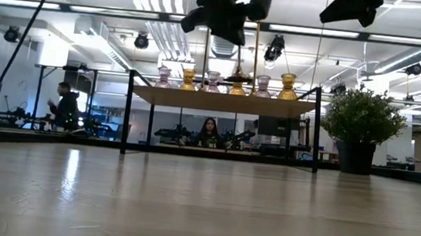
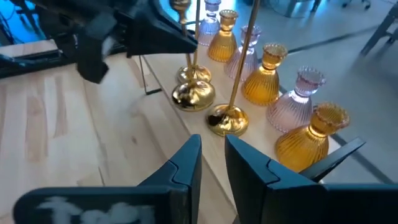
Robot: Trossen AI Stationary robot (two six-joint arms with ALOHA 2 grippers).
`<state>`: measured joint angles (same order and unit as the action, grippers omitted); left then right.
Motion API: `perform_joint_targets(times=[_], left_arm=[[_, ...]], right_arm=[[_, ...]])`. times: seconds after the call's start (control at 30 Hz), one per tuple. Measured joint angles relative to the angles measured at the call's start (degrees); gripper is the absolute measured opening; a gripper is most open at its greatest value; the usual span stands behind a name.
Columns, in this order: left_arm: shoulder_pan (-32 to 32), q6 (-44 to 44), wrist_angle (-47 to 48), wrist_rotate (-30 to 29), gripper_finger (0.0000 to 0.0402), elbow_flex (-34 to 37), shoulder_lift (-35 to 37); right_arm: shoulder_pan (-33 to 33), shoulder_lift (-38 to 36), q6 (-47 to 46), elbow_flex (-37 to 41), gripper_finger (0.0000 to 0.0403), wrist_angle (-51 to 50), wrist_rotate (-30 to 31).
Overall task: Pick & Place candle stick holders
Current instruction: Put the gold candle holder on the shelf
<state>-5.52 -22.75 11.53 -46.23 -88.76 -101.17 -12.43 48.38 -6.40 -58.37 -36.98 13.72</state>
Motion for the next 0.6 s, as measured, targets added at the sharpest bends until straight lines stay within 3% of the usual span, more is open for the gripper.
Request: perform_joint_targets(times=[0.17, 0.6], left_arm=[[0.0, -1.2, 7.0, -2.7, 0.0019, -5.0, -3.2], [-1.2, -6.4, 9.9, -1.6, 0.0019, -5.1, -3.7]], right_arm=[[0.0, -0.7, 1.1, 0.0, 0.0067, -1.4, 0.0], [-2.0, -1.9, 1.6, 0.0, 0.0084, -4.6, -0.2]])
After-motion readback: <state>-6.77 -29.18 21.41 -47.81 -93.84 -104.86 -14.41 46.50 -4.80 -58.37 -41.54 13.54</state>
